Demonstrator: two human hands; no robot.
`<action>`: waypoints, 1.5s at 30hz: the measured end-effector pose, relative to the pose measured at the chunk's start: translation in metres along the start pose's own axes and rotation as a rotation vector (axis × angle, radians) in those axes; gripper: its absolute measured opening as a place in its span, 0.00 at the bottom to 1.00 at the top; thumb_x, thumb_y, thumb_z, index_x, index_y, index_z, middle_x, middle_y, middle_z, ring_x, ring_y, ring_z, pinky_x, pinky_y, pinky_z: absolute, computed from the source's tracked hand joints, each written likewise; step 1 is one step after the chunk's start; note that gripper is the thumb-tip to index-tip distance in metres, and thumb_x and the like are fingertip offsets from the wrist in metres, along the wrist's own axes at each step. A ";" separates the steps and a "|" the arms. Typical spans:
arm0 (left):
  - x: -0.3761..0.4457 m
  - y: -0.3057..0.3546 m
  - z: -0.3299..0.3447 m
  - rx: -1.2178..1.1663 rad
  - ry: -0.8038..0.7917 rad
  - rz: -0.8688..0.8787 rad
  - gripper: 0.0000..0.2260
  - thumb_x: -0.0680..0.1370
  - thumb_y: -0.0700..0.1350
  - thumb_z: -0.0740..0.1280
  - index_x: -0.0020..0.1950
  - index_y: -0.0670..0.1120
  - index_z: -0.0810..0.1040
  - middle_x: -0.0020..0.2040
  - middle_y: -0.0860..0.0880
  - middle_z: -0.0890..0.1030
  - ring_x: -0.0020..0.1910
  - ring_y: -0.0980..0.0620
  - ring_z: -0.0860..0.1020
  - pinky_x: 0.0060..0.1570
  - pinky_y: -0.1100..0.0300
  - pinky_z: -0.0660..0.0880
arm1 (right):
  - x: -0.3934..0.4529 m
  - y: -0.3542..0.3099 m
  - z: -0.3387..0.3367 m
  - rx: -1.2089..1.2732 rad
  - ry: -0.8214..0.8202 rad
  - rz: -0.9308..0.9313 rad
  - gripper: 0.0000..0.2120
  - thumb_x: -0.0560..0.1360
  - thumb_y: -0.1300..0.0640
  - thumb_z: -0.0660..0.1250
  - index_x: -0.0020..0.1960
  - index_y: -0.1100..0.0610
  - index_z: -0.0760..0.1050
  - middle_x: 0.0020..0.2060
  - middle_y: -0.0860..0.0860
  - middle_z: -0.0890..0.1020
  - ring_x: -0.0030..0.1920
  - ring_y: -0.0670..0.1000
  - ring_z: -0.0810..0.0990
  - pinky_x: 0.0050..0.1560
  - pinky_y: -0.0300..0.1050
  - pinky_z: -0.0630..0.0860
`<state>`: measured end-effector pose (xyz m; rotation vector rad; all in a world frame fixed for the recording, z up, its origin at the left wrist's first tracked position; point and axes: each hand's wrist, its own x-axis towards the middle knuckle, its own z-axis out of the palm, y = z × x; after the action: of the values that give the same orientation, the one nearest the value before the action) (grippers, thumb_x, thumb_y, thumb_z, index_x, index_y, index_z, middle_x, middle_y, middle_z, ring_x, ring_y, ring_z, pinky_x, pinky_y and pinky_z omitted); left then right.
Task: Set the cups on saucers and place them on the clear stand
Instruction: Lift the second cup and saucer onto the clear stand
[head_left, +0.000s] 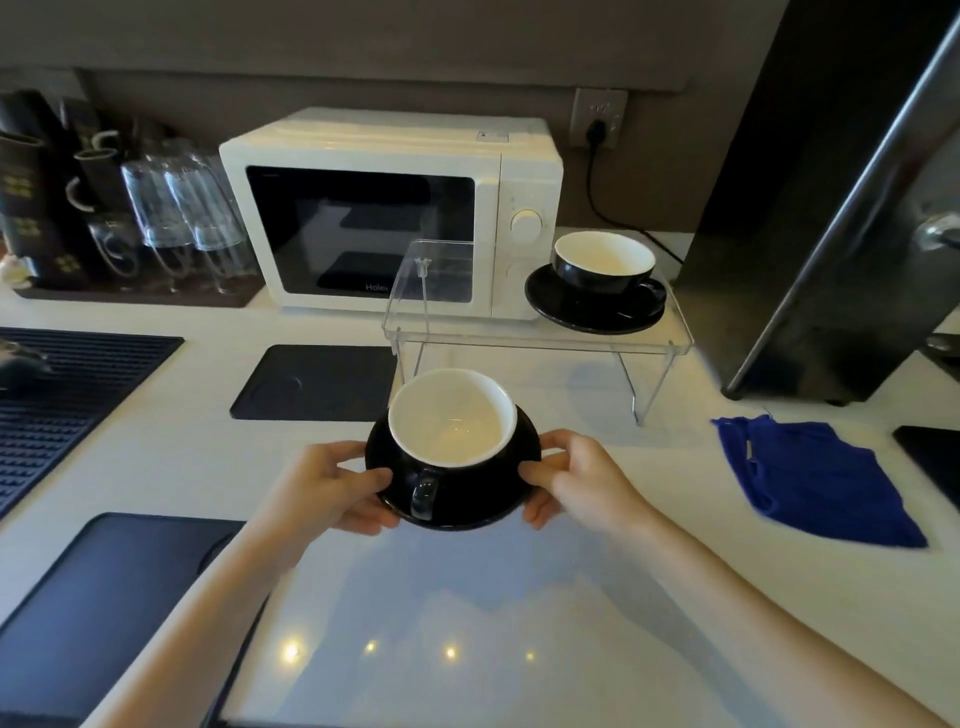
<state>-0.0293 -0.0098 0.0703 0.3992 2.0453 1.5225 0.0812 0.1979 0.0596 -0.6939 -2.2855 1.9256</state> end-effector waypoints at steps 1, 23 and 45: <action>-0.004 0.009 -0.002 -0.006 0.004 0.027 0.08 0.74 0.35 0.66 0.49 0.45 0.78 0.27 0.44 0.83 0.25 0.51 0.81 0.25 0.63 0.77 | -0.004 -0.010 -0.003 0.010 -0.013 -0.013 0.09 0.75 0.67 0.62 0.54 0.66 0.69 0.28 0.58 0.80 0.22 0.50 0.79 0.25 0.42 0.78; 0.085 0.102 -0.012 -0.125 0.153 0.093 0.11 0.73 0.37 0.67 0.54 0.36 0.78 0.30 0.46 0.84 0.27 0.54 0.82 0.28 0.65 0.79 | 0.091 -0.114 -0.042 -0.110 0.096 -0.063 0.09 0.76 0.62 0.63 0.50 0.69 0.74 0.29 0.58 0.81 0.23 0.48 0.80 0.27 0.39 0.80; 0.122 0.087 -0.011 -0.100 0.174 0.073 0.10 0.75 0.37 0.65 0.55 0.39 0.77 0.26 0.48 0.83 0.25 0.55 0.82 0.27 0.66 0.78 | 0.115 -0.085 -0.026 -0.246 0.332 -0.201 0.01 0.77 0.63 0.59 0.48 0.59 0.67 0.31 0.55 0.79 0.16 0.43 0.73 0.17 0.34 0.69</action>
<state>-0.1414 0.0743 0.1241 0.3152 2.0944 1.7503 -0.0381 0.2565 0.1198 -0.7114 -2.2947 1.3444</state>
